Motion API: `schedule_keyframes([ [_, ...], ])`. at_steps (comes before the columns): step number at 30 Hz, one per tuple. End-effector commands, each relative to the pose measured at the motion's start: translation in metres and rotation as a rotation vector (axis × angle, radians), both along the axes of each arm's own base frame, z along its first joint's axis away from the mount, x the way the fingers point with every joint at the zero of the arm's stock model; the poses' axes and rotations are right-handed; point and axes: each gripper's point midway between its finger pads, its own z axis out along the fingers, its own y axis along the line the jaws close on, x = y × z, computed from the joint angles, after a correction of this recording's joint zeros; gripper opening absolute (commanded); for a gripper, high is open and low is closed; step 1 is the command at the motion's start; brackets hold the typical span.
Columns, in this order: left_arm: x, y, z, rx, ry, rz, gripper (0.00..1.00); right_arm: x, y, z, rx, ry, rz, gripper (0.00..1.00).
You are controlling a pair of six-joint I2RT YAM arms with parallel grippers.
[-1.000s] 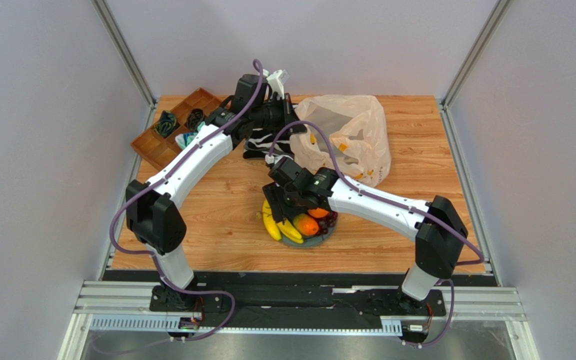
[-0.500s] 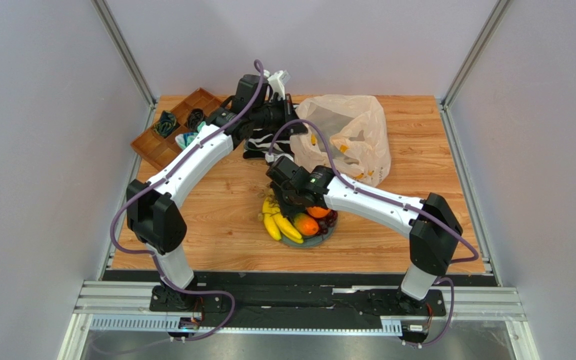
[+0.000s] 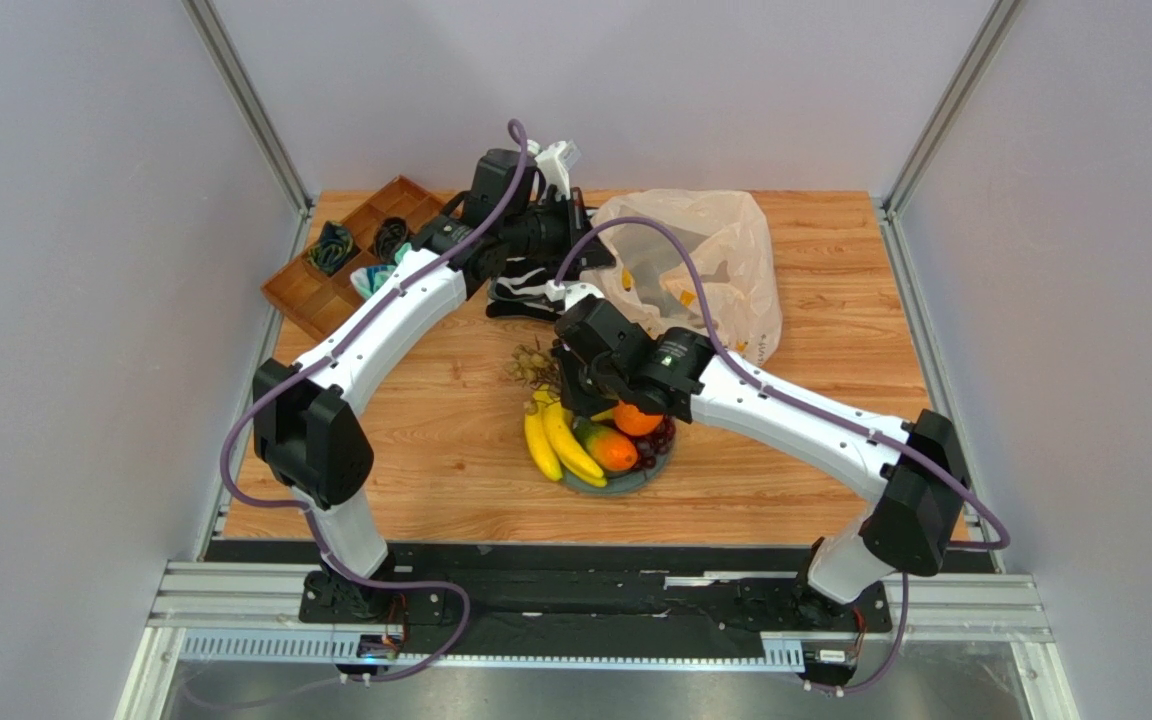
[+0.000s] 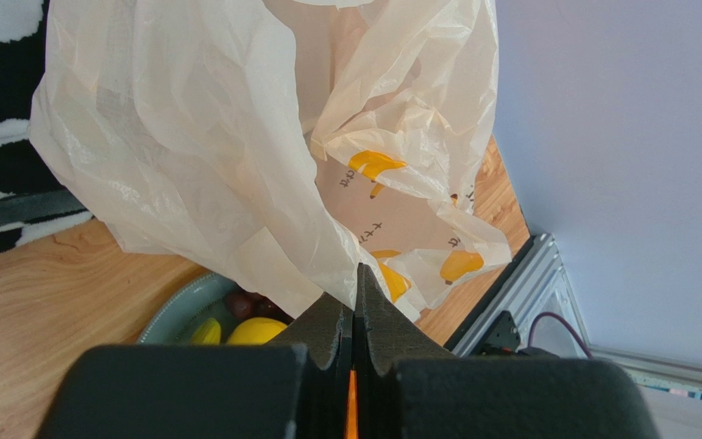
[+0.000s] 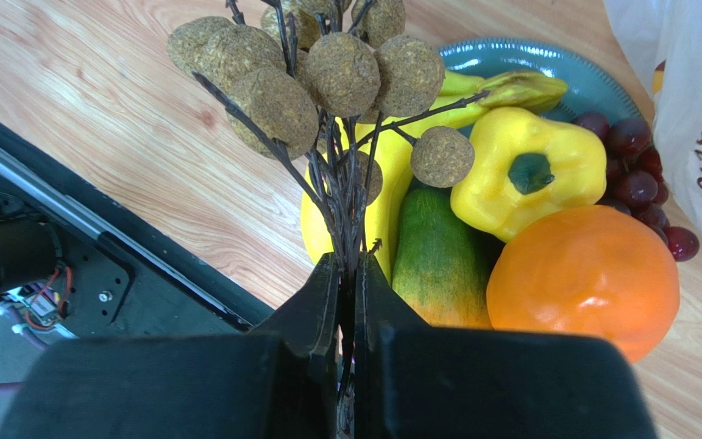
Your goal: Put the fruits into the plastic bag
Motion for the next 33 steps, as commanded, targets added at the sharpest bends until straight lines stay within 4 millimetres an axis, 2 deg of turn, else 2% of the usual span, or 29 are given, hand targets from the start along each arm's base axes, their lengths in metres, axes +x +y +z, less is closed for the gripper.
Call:
schedule_keyframes([
  [1,0.001,0.000,0.016,-0.035,-0.027,0.007,0.00,0.004,0.002,0.029,0.086,-0.084,0.004,0.00],
  [9,0.000,-0.002,0.011,-0.047,-0.008,0.008,0.00,0.006,-0.012,0.048,0.105,-0.156,-0.026,0.00],
  [13,0.000,0.000,0.012,-0.041,-0.015,0.010,0.00,0.011,-0.026,0.064,0.116,-0.214,-0.069,0.00],
  [16,0.000,0.002,0.011,-0.028,-0.022,0.019,0.00,0.022,-0.042,0.074,0.109,-0.259,-0.126,0.00],
  [23,0.003,0.013,0.007,0.011,-0.042,0.065,0.00,0.038,-0.096,0.111,0.159,-0.358,-0.287,0.00],
  [27,0.003,0.013,0.004,0.019,-0.042,0.061,0.00,0.043,-0.131,0.138,0.203,-0.423,-0.364,0.00],
  [29,0.002,0.013,0.001,0.021,-0.035,0.059,0.00,0.052,-0.150,0.145,0.197,-0.443,-0.411,0.00],
  [33,-0.002,0.015,-0.001,0.018,-0.035,0.055,0.00,0.070,-0.172,0.152,0.183,-0.453,-0.446,0.00],
])
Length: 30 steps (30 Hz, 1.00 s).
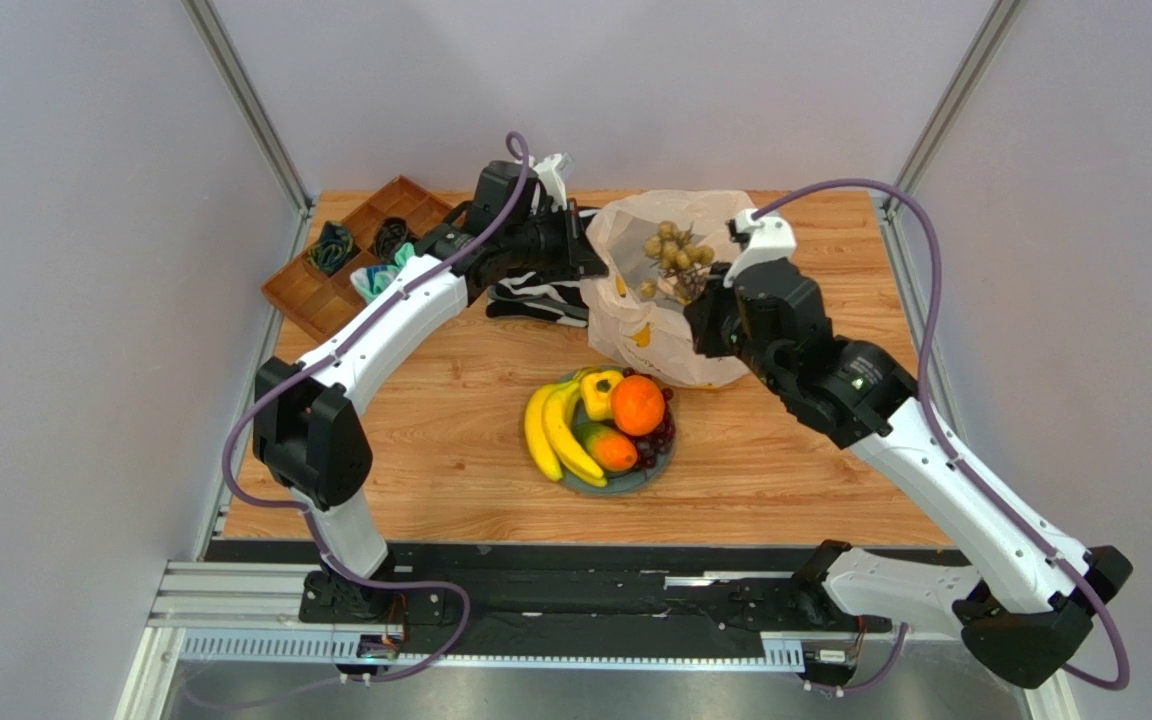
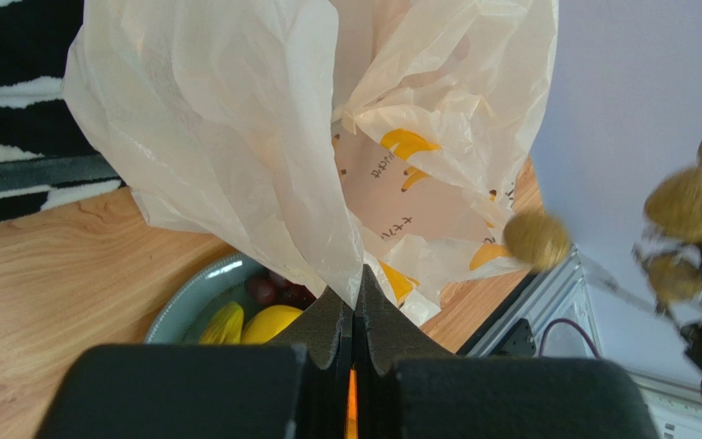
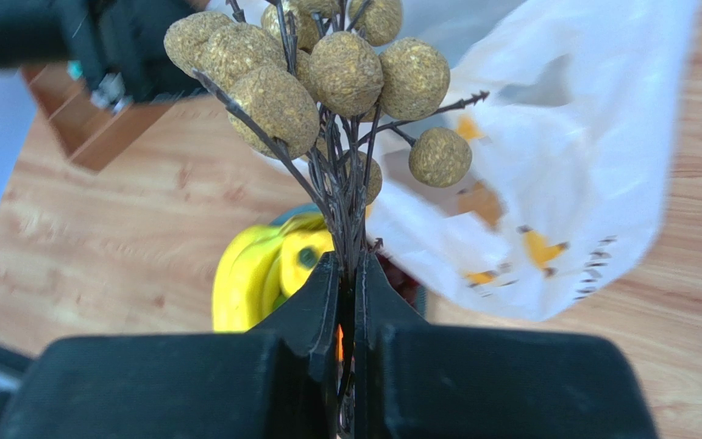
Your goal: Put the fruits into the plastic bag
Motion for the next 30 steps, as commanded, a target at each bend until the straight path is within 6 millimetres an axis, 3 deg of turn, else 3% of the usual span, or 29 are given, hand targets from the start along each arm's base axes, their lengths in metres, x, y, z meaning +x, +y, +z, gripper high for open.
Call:
schedule_keyframes([
  [1,-0.006,0.008,0.019,-0.015,-0.066,-0.001,0.00,0.024,-0.017,0.019,-0.002,-0.038,-0.031,0.00],
  [3,-0.008,0.009,0.021,-0.016,-0.074,-0.007,0.00,0.035,-0.025,0.016,-0.008,-0.020,-0.056,0.00],
  [4,-0.011,0.009,0.020,-0.015,-0.072,-0.012,0.00,0.038,-0.021,0.021,0.007,-0.018,-0.031,0.00],
  [6,-0.013,0.009,0.023,-0.022,-0.081,-0.018,0.00,0.052,-0.019,0.014,0.003,0.015,-0.025,0.00],
  [10,-0.020,0.012,0.022,-0.026,-0.084,-0.024,0.00,0.069,0.003,-0.002,-0.002,0.089,0.064,0.00],
  [11,-0.021,0.013,0.026,-0.030,-0.092,-0.023,0.00,0.072,0.007,0.004,0.004,0.088,0.079,0.00],
  [12,-0.022,0.013,0.026,-0.030,-0.093,-0.025,0.00,0.079,0.015,-0.012,-0.010,0.135,0.096,0.00],
  [16,-0.024,0.015,0.027,-0.026,-0.095,-0.023,0.00,0.071,0.043,-0.029,0.046,0.259,0.214,0.00],
  [24,-0.025,0.013,0.029,-0.038,-0.105,-0.039,0.00,0.047,0.051,-0.086,0.076,0.468,0.225,0.00],
  [26,-0.029,0.011,0.033,-0.046,-0.122,-0.067,0.00,0.050,0.052,-0.095,0.059,0.502,0.215,0.00],
  [30,-0.037,0.006,0.035,-0.048,-0.147,-0.109,0.00,0.071,0.056,-0.089,0.044,0.523,0.164,0.00],
])
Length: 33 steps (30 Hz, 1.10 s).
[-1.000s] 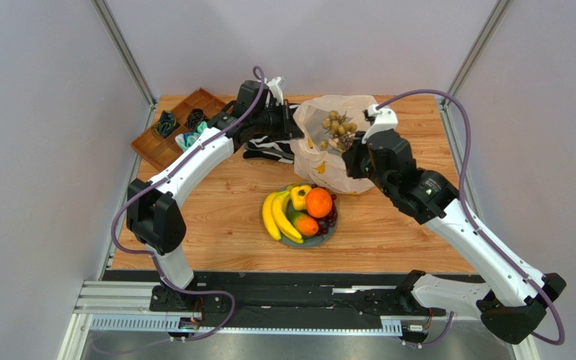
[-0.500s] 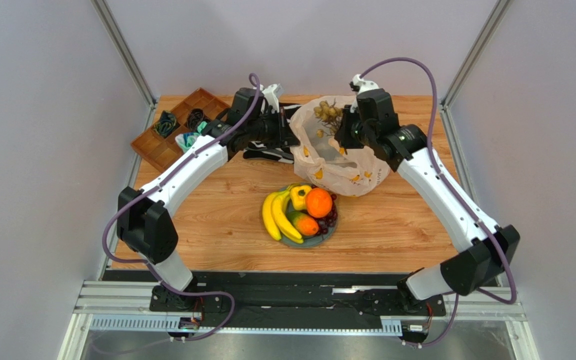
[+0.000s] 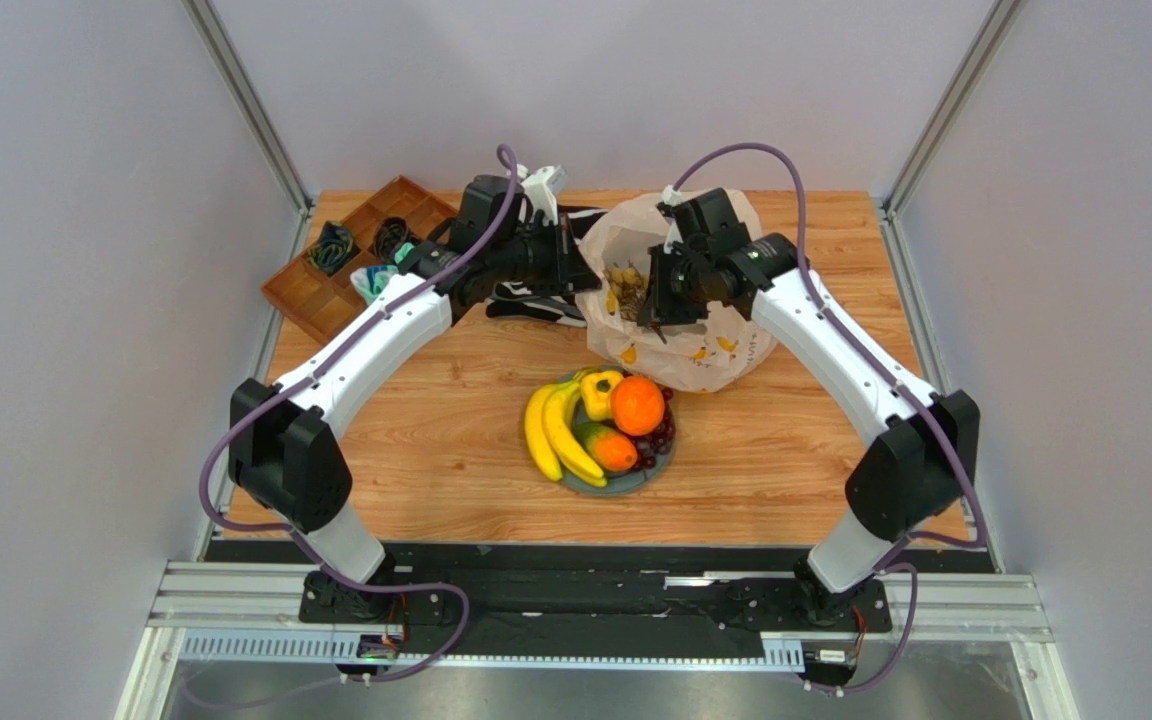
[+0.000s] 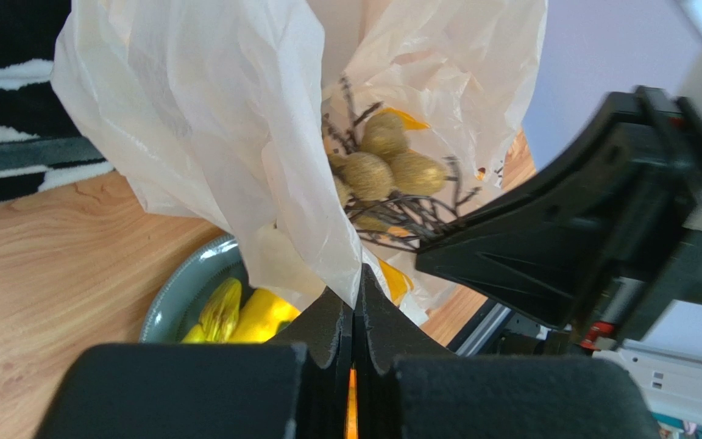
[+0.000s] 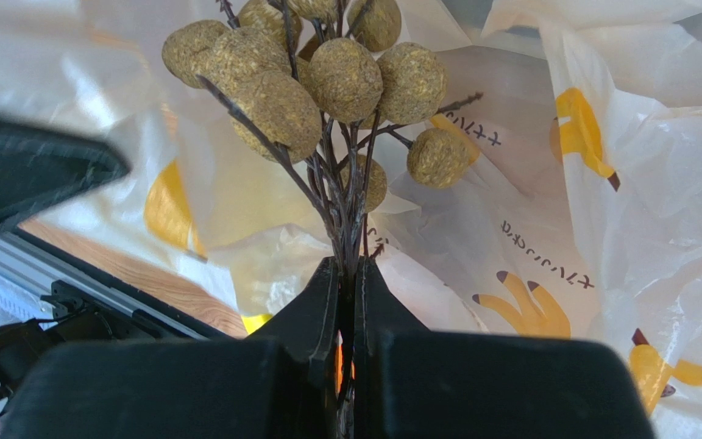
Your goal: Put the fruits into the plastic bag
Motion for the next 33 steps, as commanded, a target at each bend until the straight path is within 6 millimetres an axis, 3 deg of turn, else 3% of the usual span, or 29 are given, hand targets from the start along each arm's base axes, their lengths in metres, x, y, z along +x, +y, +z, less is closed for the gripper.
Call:
schedule_keyframes([
  [1,-0.014,-0.006,0.034,-0.049,-0.123,-0.075,0.00,0.027,0.011,0.025,0.016,-0.023,-0.058,0.00],
  [8,-0.029,-0.017,0.039,-0.067,-0.139,-0.132,0.00,0.074,0.026,-0.012,-0.021,0.044,-0.163,0.00],
  [11,-0.034,-0.019,0.040,-0.066,-0.141,-0.135,0.00,0.089,0.007,-0.032,-0.140,0.018,-0.224,0.00],
  [15,-0.036,-0.011,0.046,-0.063,-0.157,-0.096,0.00,0.101,-0.046,-0.044,-0.328,-0.042,-0.347,0.00],
  [21,-0.035,-0.003,0.037,-0.025,-0.136,-0.058,0.00,0.101,-0.123,-0.053,-0.457,-0.064,-0.489,0.00],
  [24,-0.035,-0.002,0.030,-0.015,-0.109,-0.047,0.00,0.097,-0.151,-0.063,-0.563,-0.072,-0.519,0.00],
  [28,-0.035,-0.004,0.029,-0.024,-0.108,-0.058,0.00,0.093,-0.158,-0.074,-0.611,-0.053,-0.507,0.00],
  [31,-0.035,-0.006,0.028,-0.023,-0.100,-0.070,0.00,0.093,-0.154,-0.075,-0.586,-0.045,-0.499,0.05],
  [33,-0.035,-0.008,0.026,-0.023,-0.092,-0.077,0.00,0.094,-0.150,-0.073,-0.568,-0.048,-0.489,0.14],
])
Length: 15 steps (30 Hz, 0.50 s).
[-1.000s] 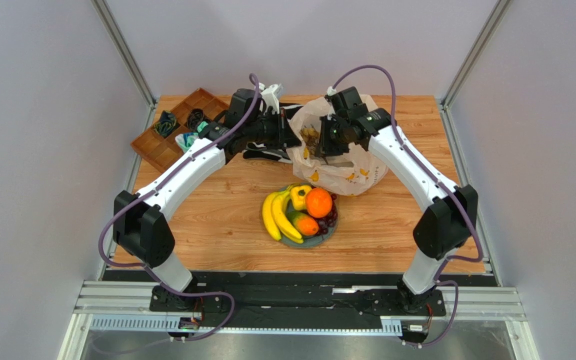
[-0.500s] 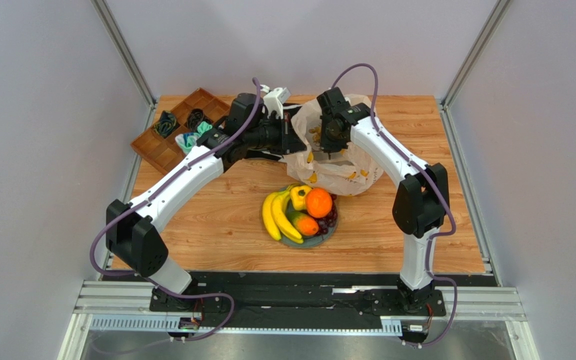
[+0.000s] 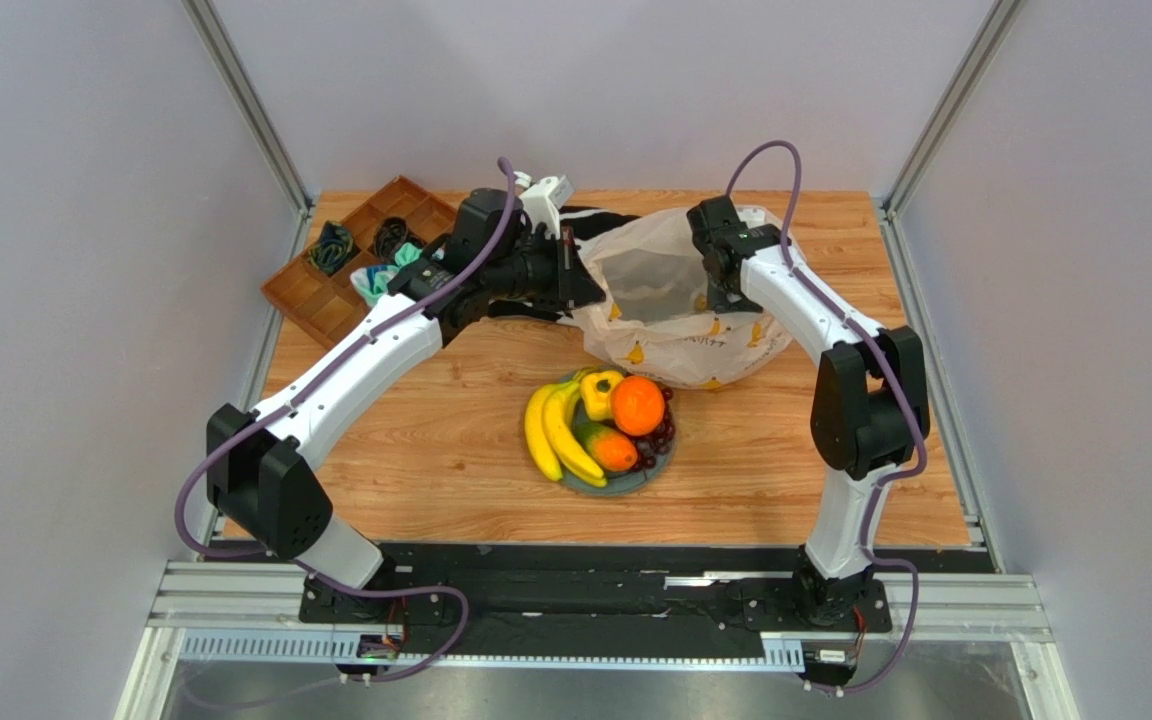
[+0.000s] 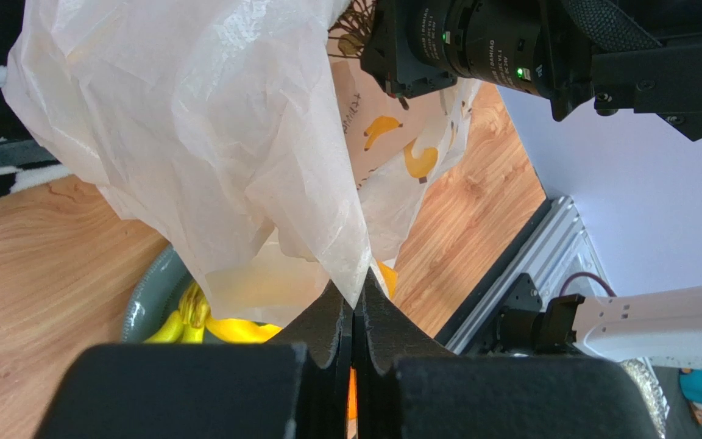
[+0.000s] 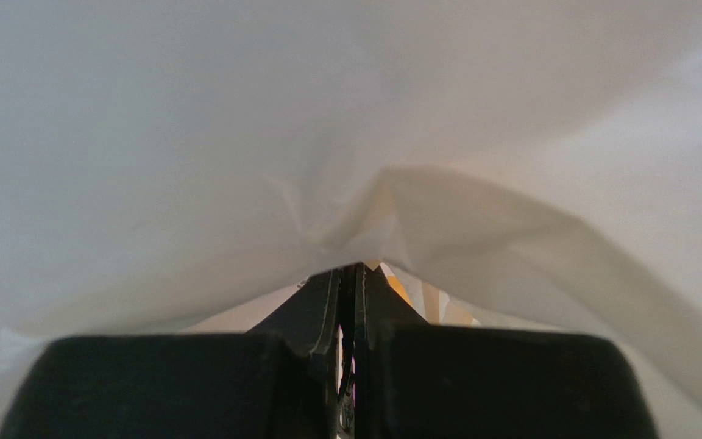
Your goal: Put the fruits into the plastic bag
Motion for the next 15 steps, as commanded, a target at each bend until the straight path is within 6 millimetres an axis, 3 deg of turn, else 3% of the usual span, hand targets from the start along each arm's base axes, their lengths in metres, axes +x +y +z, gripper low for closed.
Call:
schedule_keyframes([
  [1,-0.003,-0.003,0.010,-0.020,-0.020,-0.027,0.00,0.010,0.003,0.028,0.010,-0.097,0.018,0.19],
  [5,-0.003,-0.003,0.009,-0.018,-0.017,-0.027,0.00,0.008,0.008,0.038,0.046,-0.118,0.039,0.60],
  [8,-0.002,-0.004,0.009,-0.020,-0.014,-0.029,0.00,0.007,0.017,0.047,0.103,-0.143,0.064,0.74],
  [15,-0.003,-0.004,0.008,-0.020,-0.011,-0.030,0.00,0.008,0.041,0.071,0.233,-0.198,0.155,0.78],
])
